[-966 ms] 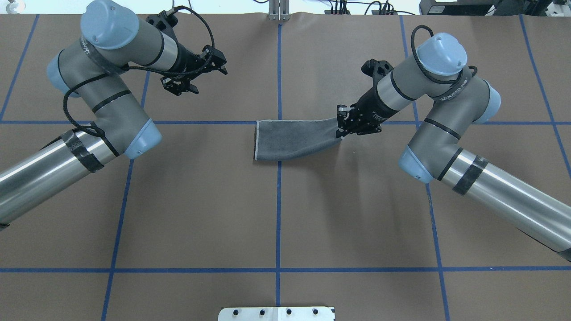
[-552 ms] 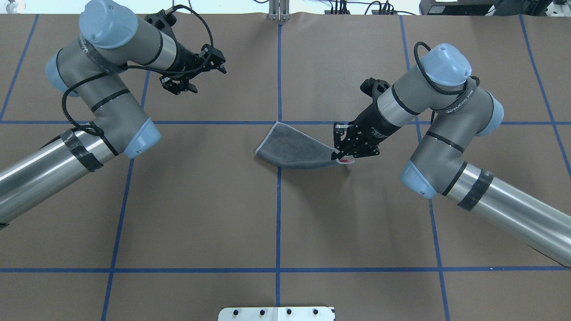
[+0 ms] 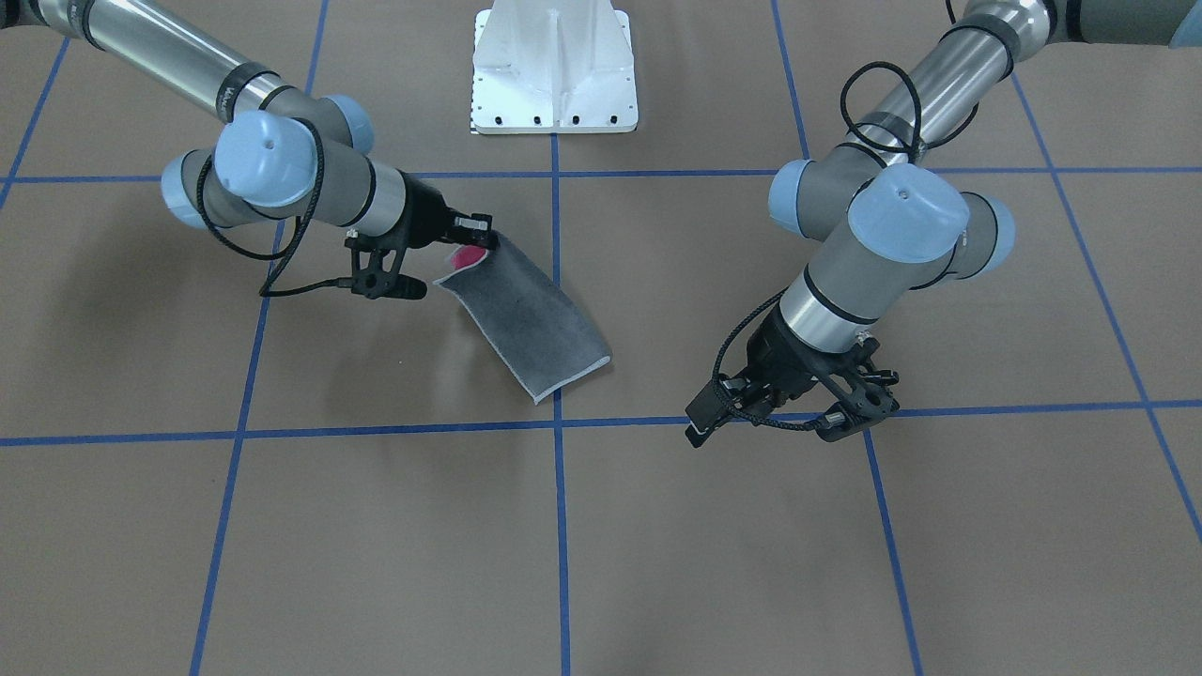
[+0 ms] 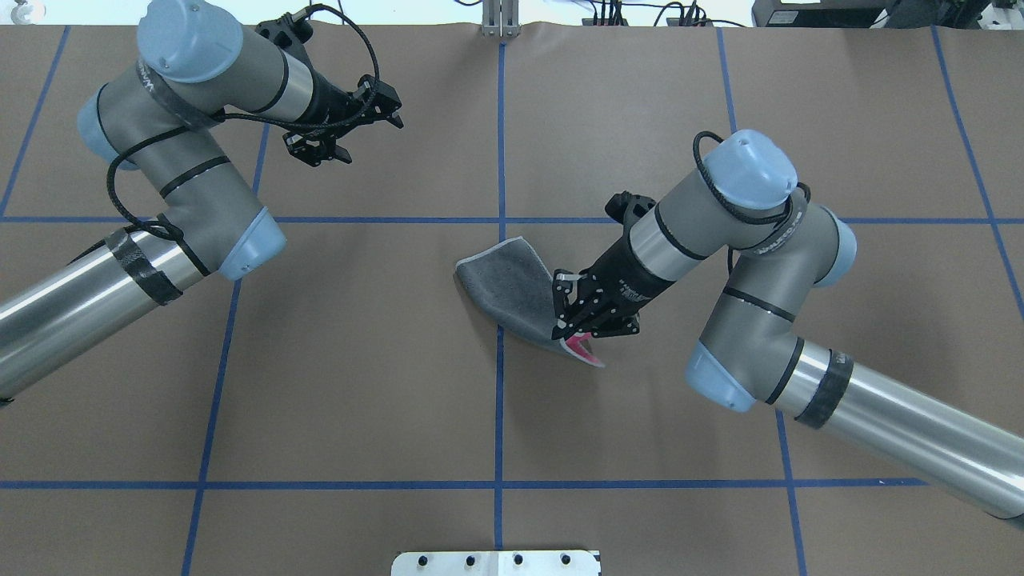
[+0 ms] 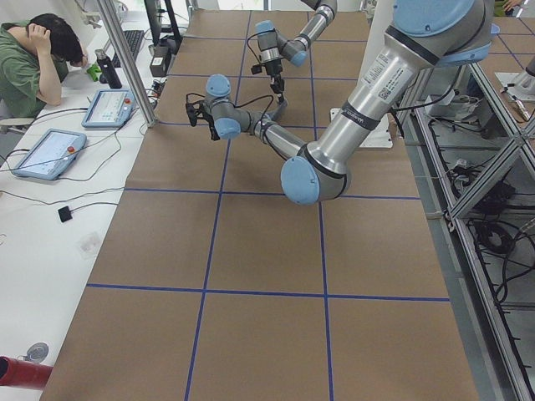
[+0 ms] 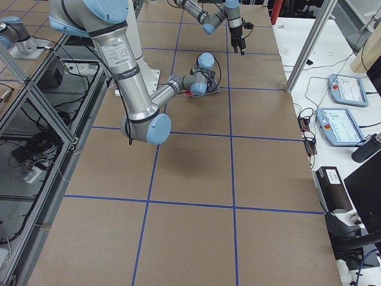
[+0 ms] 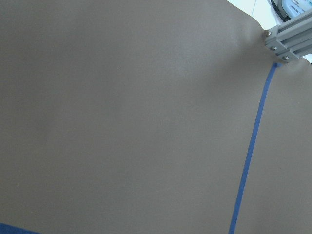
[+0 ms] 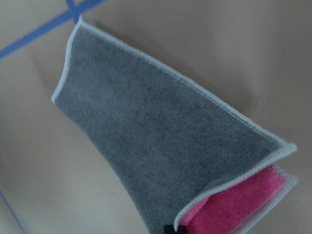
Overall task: Fold towel twice with both arms
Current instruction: 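Drag the strip's end toward the robot with the right gripper, rotating the strip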
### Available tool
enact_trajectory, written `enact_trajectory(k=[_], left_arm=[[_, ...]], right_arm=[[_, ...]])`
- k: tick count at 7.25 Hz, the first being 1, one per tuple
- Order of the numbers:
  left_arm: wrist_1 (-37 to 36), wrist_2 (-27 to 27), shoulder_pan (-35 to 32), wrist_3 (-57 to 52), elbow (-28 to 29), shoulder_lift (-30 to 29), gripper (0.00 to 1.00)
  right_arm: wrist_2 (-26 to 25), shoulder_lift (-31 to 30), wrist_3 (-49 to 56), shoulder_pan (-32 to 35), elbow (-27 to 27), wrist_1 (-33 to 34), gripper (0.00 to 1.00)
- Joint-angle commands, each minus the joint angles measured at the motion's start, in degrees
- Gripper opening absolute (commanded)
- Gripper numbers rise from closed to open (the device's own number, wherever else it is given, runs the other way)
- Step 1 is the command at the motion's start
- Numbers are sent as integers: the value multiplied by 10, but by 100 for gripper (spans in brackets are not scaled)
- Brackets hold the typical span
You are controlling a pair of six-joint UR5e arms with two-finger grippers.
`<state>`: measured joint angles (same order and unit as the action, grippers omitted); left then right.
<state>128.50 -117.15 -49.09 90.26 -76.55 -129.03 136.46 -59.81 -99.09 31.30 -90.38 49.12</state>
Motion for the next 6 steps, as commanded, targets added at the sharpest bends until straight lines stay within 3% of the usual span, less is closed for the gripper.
enact_trajectory(k=[1, 6], left_arm=[[0, 0, 0, 0, -1, 0, 99], [-2, 1, 0, 0, -12, 1, 99]], right_arm=[[-24, 9, -1, -39, -3, 0, 0], [-22, 7, -2, -70, -16, 0, 1]])
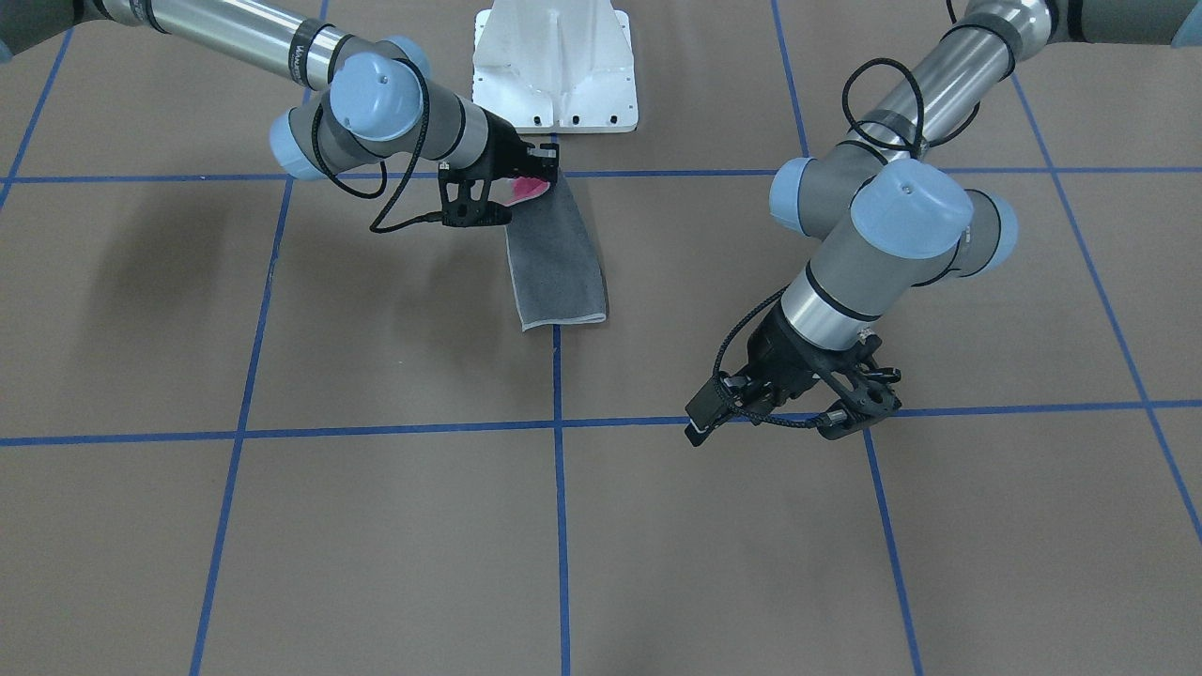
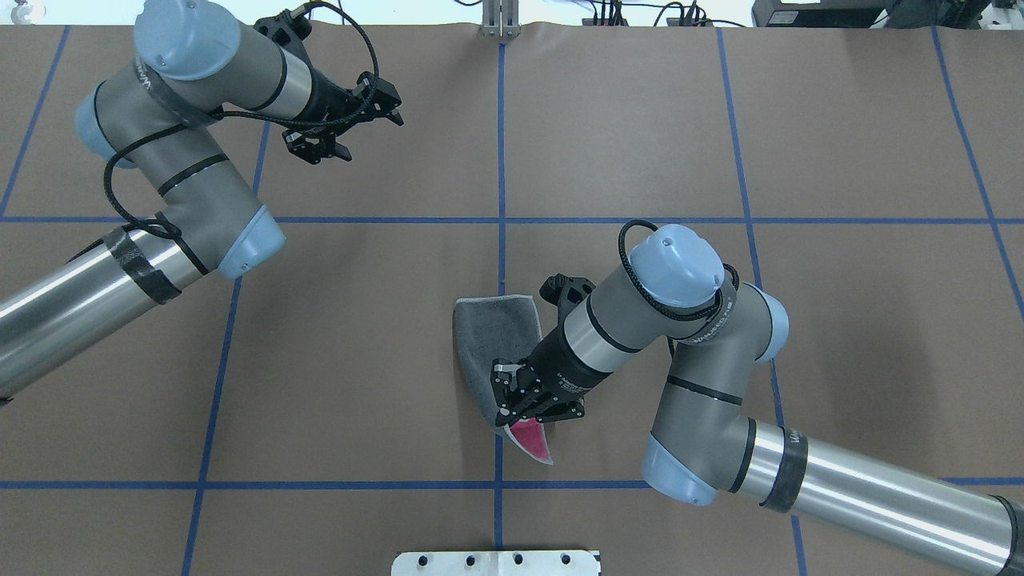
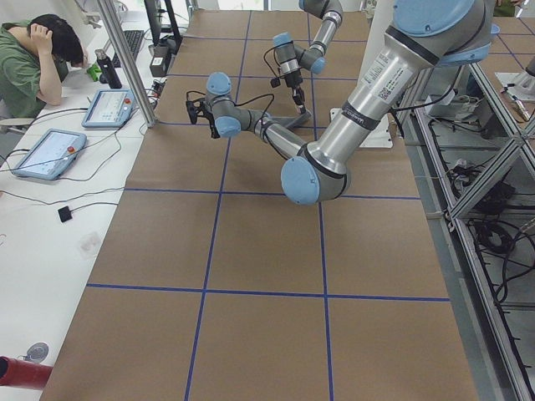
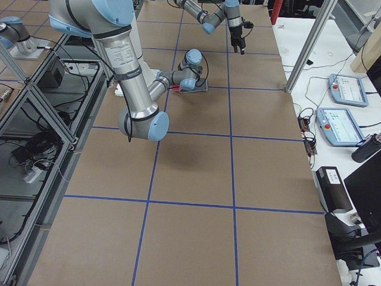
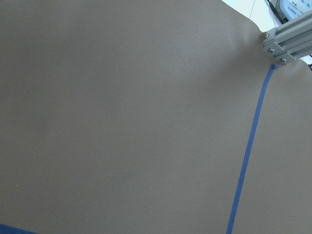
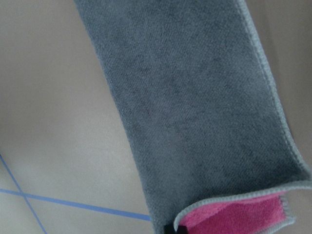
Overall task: Fold towel twice with both arms
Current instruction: 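Drag the strip's end toward the robot with the right gripper, rotating the strip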
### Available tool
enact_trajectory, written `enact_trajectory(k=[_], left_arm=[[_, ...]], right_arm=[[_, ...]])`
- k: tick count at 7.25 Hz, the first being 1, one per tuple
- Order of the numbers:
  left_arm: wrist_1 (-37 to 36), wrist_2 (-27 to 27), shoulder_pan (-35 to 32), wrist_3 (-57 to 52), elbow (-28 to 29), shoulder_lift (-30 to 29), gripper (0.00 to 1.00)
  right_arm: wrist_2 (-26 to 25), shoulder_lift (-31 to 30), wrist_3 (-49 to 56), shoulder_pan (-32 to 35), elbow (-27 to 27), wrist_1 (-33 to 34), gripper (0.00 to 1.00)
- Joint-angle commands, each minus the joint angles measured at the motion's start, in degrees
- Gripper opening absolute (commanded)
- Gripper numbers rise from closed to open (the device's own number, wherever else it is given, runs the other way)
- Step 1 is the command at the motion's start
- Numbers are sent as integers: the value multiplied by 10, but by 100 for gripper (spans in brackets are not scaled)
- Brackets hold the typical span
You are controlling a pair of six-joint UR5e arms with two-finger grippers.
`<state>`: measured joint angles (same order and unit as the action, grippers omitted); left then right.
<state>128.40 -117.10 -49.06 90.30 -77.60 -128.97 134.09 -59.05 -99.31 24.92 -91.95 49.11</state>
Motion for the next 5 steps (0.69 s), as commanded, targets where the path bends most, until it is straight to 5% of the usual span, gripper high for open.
enact_trajectory(k=[1, 5], left_arm=[[-1, 0, 0, 1, -2, 0, 99], [-1, 2, 5, 1, -2, 0, 99]], right_arm=[[-1, 0, -7, -7, -2, -4, 99], [28, -9, -5, 39, -31, -2, 100]])
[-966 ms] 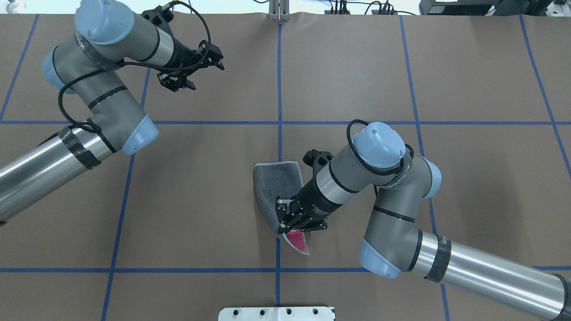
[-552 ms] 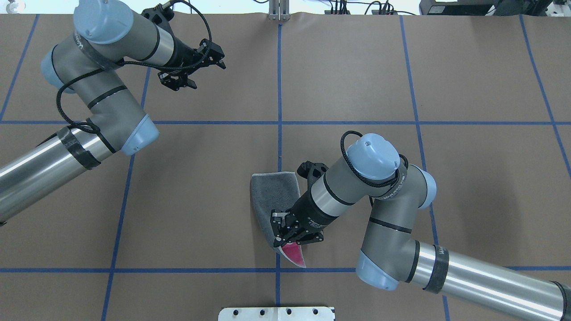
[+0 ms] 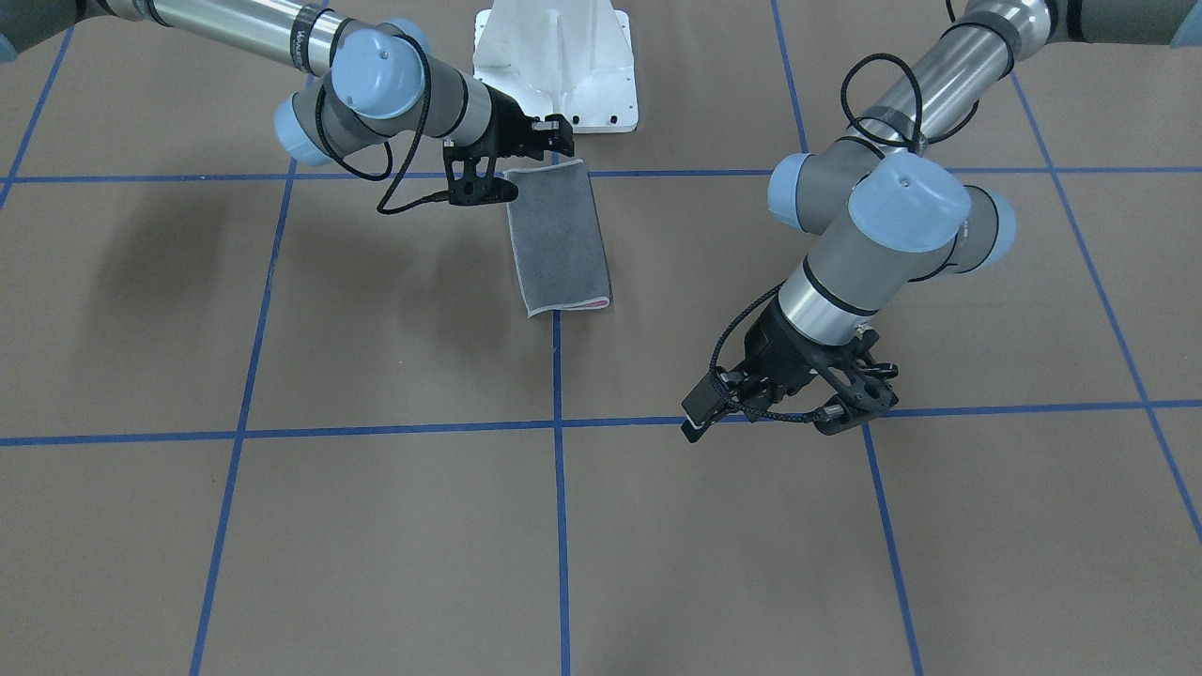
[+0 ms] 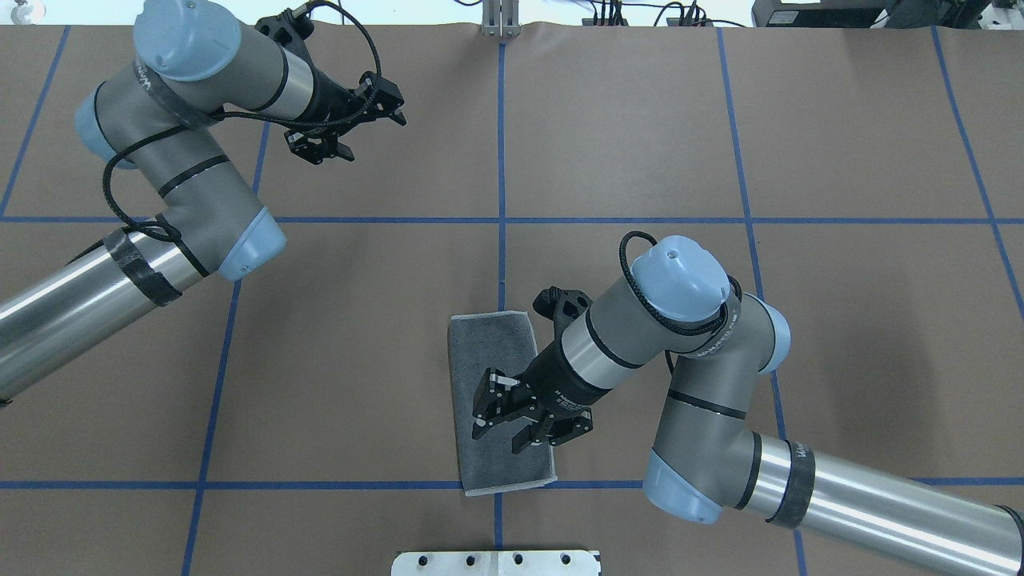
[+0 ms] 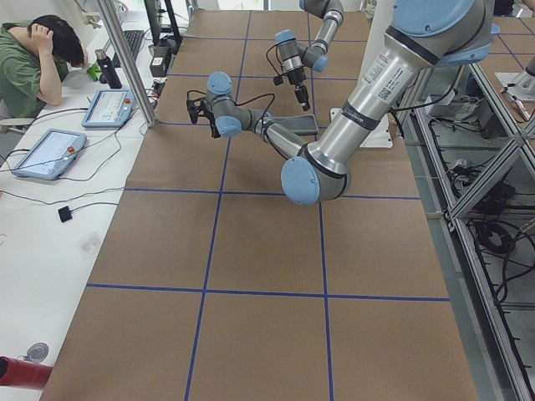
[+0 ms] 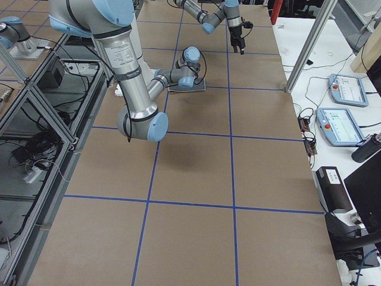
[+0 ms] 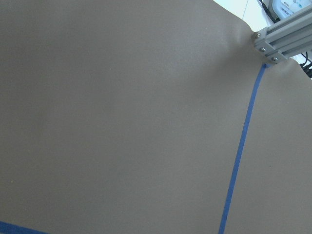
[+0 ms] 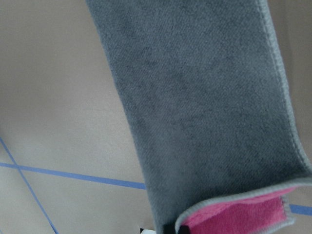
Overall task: Fold towel twice with both arms
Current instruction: 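Release the strip and raise the right gripper away while the left arm lowers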
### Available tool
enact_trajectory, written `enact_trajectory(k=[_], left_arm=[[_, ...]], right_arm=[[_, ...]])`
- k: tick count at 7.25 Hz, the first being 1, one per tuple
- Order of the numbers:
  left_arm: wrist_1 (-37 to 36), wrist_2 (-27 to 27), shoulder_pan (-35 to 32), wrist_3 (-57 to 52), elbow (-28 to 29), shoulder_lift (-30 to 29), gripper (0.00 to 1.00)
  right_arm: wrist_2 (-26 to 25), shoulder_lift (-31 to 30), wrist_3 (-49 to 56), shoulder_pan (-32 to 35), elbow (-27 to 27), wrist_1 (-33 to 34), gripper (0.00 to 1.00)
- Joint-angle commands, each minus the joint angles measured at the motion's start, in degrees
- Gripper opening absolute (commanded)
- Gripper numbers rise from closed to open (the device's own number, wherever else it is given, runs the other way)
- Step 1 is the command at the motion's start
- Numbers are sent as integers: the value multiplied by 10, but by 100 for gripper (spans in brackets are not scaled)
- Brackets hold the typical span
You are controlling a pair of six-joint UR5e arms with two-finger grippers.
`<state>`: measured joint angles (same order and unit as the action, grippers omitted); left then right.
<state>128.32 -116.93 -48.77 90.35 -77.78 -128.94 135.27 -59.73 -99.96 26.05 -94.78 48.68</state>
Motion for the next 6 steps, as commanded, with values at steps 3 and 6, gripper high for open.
enact_trajectory(k=[3, 6], left_arm=[[1, 9, 48, -1, -56, 25, 99], [-1, 111, 154, -56, -90, 33, 99]], right_arm=[[57, -29, 18, 150, 6, 2, 100], [81, -63, 141, 228, 27, 4, 100]])
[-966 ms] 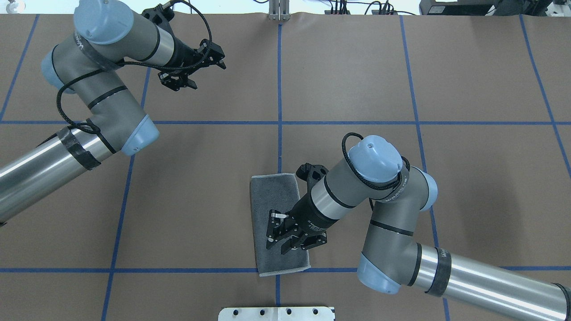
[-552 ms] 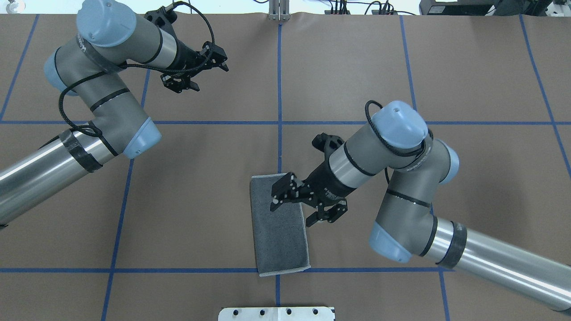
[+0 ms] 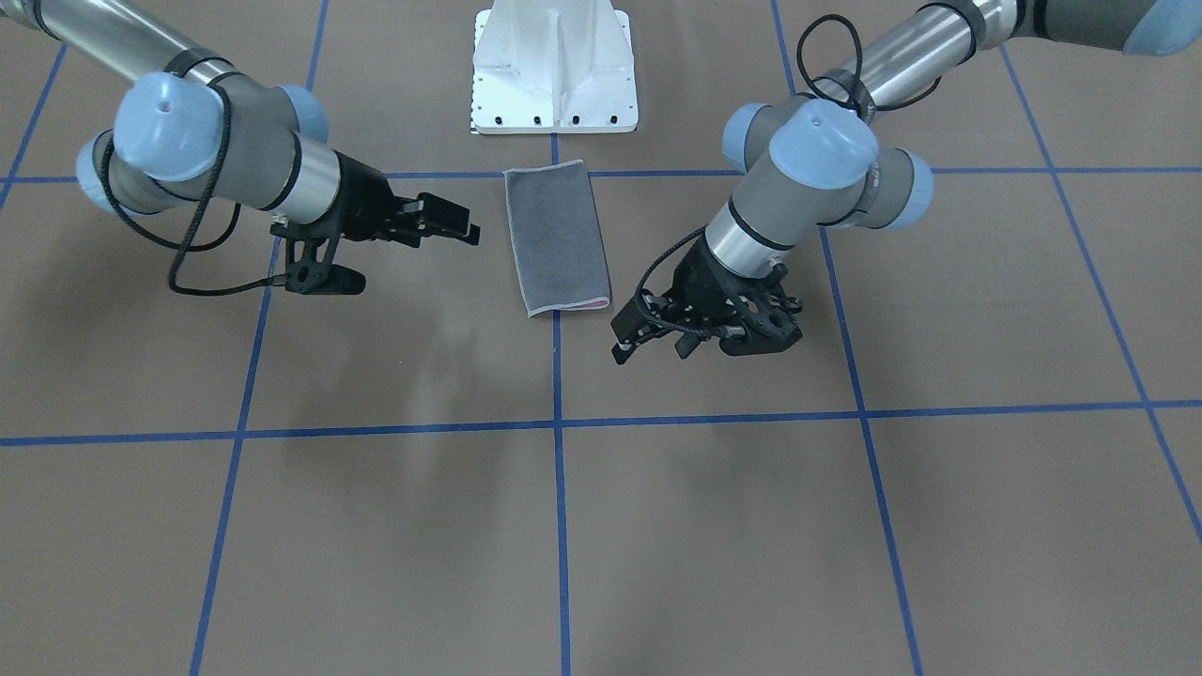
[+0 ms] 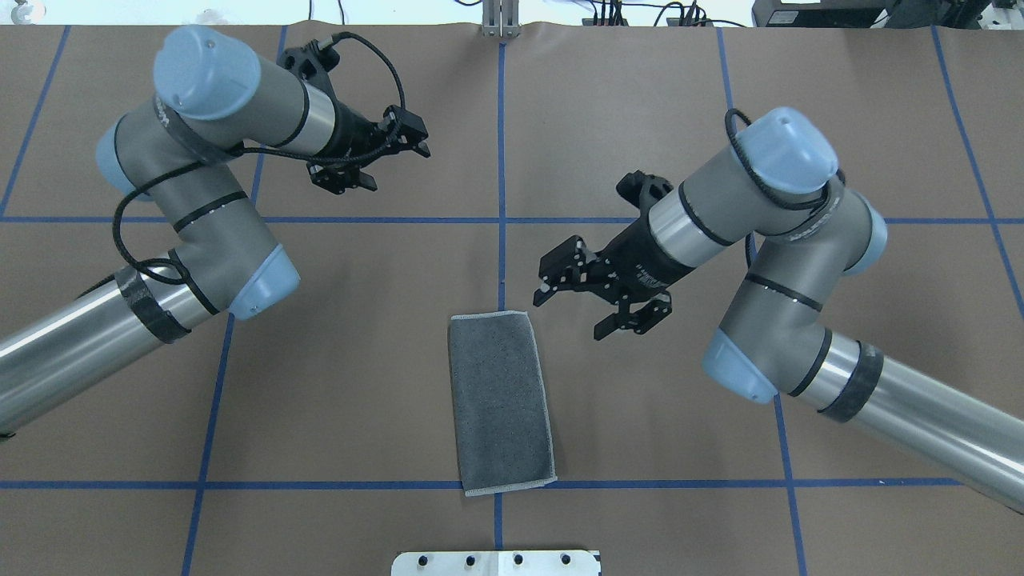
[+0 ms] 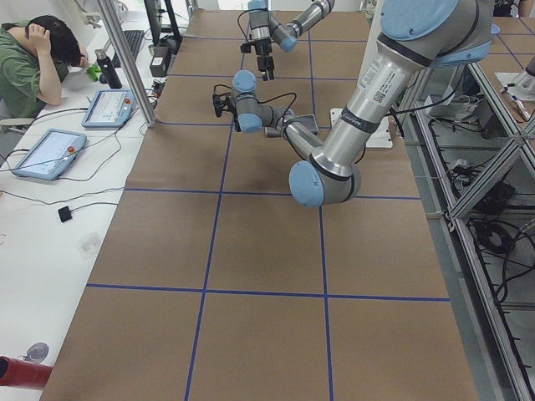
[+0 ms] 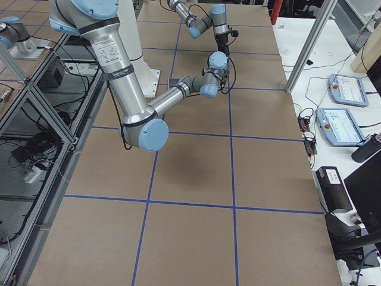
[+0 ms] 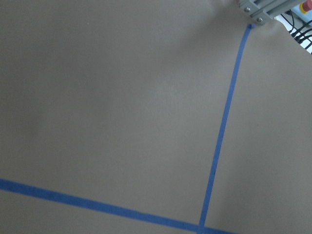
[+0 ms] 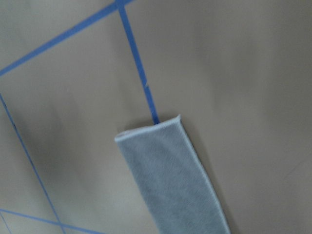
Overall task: Fold towel twice with both arms
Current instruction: 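Release the strip and raise the right gripper away while the left arm lowers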
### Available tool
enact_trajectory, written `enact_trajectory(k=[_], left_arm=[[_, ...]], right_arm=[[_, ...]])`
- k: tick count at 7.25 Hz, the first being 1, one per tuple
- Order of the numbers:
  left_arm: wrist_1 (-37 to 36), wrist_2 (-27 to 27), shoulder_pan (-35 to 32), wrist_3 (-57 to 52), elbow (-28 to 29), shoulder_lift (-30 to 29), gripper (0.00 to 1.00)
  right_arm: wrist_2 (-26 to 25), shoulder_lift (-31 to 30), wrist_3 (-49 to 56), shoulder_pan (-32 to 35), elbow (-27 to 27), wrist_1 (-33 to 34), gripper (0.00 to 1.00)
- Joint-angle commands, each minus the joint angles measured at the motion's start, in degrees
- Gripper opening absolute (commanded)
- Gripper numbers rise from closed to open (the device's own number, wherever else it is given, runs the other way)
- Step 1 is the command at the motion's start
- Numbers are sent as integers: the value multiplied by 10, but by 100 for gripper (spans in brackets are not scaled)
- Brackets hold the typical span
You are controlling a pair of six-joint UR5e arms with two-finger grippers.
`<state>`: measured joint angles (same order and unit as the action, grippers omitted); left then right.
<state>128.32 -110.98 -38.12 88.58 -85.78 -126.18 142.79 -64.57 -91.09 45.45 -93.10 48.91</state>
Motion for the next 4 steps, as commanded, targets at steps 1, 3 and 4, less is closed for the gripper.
enact_trajectory(k=[1, 3, 4], left_arm=[[-2, 81, 79, -73, -20, 18, 98], [-2, 86, 91, -116, -26, 37, 93], [-2, 87, 97, -119, -27, 37, 89]], right_arm=[[-1, -18, 61, 39, 18, 0, 100], [-5, -18, 72, 50, 35, -4, 100], [-11, -17, 86, 50, 42, -3, 100]])
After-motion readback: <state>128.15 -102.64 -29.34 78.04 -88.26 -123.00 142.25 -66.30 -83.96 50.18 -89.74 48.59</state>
